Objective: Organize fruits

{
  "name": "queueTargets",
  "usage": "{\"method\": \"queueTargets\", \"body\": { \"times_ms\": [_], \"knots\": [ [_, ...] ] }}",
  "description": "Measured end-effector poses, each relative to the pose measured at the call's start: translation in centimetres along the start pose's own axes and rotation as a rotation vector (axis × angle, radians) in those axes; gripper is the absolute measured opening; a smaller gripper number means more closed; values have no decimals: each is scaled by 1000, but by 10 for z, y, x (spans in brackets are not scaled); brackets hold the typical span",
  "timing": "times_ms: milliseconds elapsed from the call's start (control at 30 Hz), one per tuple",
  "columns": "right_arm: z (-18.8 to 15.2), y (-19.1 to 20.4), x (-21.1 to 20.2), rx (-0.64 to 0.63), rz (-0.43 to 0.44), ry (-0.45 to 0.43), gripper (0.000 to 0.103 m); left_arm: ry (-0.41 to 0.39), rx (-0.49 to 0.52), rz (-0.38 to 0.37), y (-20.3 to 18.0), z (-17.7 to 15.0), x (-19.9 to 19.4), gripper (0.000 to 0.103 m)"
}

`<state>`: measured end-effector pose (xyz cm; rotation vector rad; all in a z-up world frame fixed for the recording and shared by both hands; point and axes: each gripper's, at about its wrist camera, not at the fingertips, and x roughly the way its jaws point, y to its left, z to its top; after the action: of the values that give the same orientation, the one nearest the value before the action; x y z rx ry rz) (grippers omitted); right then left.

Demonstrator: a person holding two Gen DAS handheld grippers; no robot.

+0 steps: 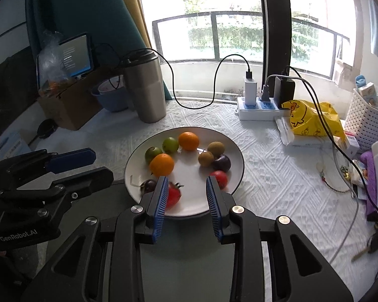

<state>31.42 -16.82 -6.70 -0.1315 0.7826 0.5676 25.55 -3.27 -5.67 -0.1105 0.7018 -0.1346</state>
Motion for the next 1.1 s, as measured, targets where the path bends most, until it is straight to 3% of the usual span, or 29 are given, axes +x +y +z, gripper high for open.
{"method": "queueTargets", "body": {
  "times_ms": [133, 233, 333, 400, 467, 700, 767, 833, 1100],
  "knots": [
    [-6, 11, -13, -1, -6, -12, 33, -11, -5, 23, 3, -10, -16, 51],
    [-10, 19, -22, -3, -13, -20, 33, -38, -15, 22, 6, -16, -30, 75],
    [-15, 26, -32, 2, -25, -28, 43, -58, -21, 14, 6, -22, -44, 80],
    [-18, 31, -40, 6, -30, -33, 44, -63, -20, 19, 6, -25, -51, 84],
    [-21, 35, -46, 2, -40, -38, 44, -73, -30, 30, 5, -28, -57, 95],
    [-31, 44, -78, 10, -96, -72, 45, -102, -19, 60, -4, -38, -82, 96],
    [-32, 45, -87, 17, -111, -88, 55, -117, -19, 68, -4, -40, -94, 96],
    [-33, 47, -101, 24, -135, -110, 74, -132, -11, 92, -5, -42, -103, 96],
    [-30, 63, -148, 15, -179, -190, 75, -234, 4, 132, -12, -41, -145, 96]
  ]
}}
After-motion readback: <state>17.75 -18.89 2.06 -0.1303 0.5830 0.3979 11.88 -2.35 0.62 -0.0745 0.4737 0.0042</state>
